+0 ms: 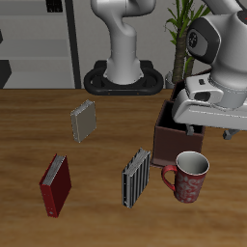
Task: Place the red mug into the left desk caddy's left compartment
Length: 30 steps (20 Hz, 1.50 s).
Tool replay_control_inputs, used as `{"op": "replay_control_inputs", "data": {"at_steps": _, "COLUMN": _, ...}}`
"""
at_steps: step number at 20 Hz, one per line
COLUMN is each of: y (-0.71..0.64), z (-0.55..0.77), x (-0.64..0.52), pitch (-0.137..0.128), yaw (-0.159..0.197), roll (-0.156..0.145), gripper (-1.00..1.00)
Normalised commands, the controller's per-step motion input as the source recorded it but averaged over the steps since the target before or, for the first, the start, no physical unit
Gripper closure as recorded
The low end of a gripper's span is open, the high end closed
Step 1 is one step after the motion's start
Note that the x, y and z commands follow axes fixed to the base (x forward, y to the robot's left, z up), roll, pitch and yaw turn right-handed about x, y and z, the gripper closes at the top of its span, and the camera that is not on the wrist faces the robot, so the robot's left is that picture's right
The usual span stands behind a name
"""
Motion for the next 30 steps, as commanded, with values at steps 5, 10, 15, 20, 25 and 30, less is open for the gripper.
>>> {"op": "replay_control_inputs", "data": {"at_steps": 5, "y": 0.03, "z": -0.35, "x": 0.06, "pitch": -0.006, "yaw": -0.022, "roll": -0.037, "gripper": -1.00}}
{"op": "replay_control_inputs", "data": {"at_steps": 10, "y": 0.13, "z": -0.34, "x": 0.01, "pitch": 0.012, "yaw": -0.008, "roll": 0.019, "gripper": -1.00}}
{"op": "replay_control_inputs", "data": {"at_steps": 15, "y": 0.09, "z": -0.28, "x": -0.03, "pitch": -0.005, "yaw": -0.024, "roll": 0.017, "gripper": -1.00}}
{"op": "replay_control_inputs", "data": {"at_steps": 20, "y": 0.06, "z": -0.31, "x": -0.06, "pitch": -0.027, "yaw": -0.040, "roll": 0.008, "gripper": -1.00}}
{"op": "replay_control_inputs", "data": {"at_steps": 25, "y": 0.03, "z": -0.33, "x": -0.05, "pitch": -0.027, "yaw": -0.021, "roll": 0.003, "gripper": -1.00}}
{"op": "replay_control_inputs", "data": {"at_steps": 30, "y": -0.02, "z": -0.35, "x": -0.02, "pitch": -0.024, "yaw": -0.025, "roll": 0.006, "gripper": -1.00}}
